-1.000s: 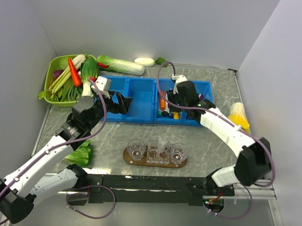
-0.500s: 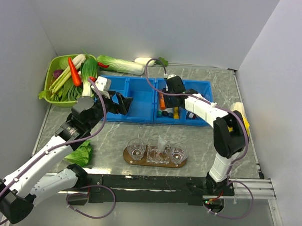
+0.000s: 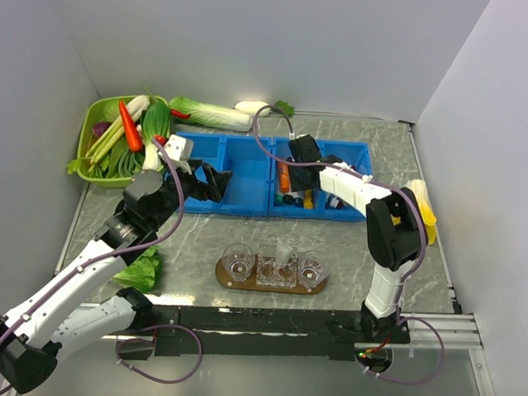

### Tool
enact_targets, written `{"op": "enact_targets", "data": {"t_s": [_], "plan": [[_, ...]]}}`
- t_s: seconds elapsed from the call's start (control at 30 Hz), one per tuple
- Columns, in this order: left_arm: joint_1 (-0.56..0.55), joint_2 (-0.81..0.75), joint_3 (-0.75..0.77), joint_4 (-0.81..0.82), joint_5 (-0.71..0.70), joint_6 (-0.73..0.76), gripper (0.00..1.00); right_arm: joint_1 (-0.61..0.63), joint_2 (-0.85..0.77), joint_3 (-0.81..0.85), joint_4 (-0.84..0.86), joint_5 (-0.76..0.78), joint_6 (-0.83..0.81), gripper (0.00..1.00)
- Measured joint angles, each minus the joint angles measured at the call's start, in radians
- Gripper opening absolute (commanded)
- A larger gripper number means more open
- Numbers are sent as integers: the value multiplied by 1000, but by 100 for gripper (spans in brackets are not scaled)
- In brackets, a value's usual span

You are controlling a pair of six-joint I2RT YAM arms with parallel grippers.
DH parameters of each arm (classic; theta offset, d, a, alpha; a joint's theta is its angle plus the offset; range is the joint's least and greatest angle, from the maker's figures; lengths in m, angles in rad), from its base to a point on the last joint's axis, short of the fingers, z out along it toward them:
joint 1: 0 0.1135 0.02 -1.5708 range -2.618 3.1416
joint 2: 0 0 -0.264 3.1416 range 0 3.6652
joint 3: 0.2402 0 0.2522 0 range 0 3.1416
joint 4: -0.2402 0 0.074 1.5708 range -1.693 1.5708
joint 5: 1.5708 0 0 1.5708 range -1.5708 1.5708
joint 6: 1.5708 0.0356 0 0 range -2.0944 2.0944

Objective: Prepare toiletry sets of a toothbrush and toothpaste on the tray

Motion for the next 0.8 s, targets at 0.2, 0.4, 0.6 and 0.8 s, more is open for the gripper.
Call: {"op": "enact_targets", "data": {"t_s": [0.2, 0.4, 0.6, 0.8], "plan": [[-1, 1, 0, 0, 0, 0, 97, -12, 31, 14, -15, 9, 0, 43], [-4, 1, 0, 0, 0, 0, 97, -15, 70, 30, -16, -1, 5, 44], [-5, 1, 0, 0, 0, 0, 97, -15, 80, 35, -16, -4, 13, 43], [-6, 1, 0, 0, 0, 0, 97, -15, 93, 50, -24, -6, 20, 32]]}}
